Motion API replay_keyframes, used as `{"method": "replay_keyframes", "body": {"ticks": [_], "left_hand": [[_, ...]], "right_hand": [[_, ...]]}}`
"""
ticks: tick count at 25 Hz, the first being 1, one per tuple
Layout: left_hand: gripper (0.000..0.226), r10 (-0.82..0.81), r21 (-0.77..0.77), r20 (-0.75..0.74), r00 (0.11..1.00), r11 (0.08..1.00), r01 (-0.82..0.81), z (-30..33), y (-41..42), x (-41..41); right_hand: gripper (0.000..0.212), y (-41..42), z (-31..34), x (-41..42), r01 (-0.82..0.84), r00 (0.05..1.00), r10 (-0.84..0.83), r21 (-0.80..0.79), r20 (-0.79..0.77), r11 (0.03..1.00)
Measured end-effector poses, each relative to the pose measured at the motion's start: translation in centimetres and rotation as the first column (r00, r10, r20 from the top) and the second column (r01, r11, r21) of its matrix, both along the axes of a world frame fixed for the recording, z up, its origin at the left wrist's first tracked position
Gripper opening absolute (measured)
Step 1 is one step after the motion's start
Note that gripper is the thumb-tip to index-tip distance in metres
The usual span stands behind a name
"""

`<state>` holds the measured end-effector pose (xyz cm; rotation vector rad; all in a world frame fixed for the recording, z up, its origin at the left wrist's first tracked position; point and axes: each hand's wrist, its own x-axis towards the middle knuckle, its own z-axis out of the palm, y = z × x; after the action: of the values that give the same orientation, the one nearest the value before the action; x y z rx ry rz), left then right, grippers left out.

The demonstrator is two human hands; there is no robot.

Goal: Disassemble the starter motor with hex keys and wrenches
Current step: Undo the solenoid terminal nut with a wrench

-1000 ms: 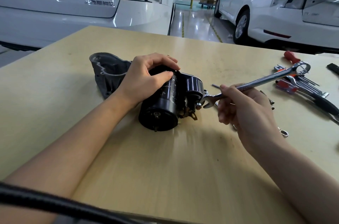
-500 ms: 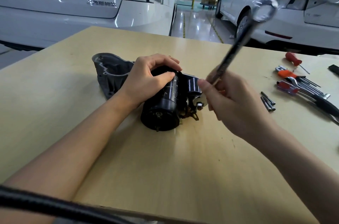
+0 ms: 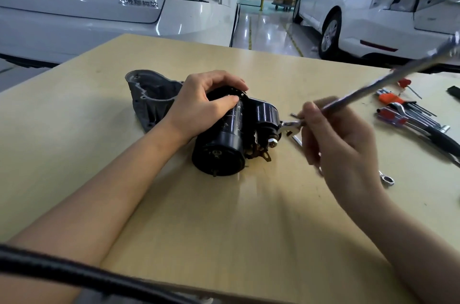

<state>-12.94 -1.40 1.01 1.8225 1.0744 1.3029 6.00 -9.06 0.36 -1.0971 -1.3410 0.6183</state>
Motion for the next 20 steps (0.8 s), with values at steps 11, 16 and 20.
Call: {"method": "replay_keyframes", "body": {"ticks": [11, 16, 20], "left_hand": [[0.022, 0.009, -0.007, 0.002, 1.000, 1.000, -0.009, 0.24, -0.20, 0.21], [0.022, 0.007, -0.007, 0.006, 1.000, 1.000, -0.007, 0.26, -0.18, 0.12], [0.021, 0.006, -0.002, -0.003, 1.000, 1.000, -0.006, 0.18, -0.16, 0.16]], "right_hand": [[0.022, 1.03, -0.15, 0.75, -0.043, 0.898, -0.128, -0.373, -0.421, 0.927], [0.022, 0.72, -0.61, 0.27, -0.076, 0.947, -0.018, -0.279, -0.320, 0.957], [0.021, 0.61, -0.83, 0.01, -0.057, 0.994, 0.045, -0.130, -0.099, 0.990]]}}
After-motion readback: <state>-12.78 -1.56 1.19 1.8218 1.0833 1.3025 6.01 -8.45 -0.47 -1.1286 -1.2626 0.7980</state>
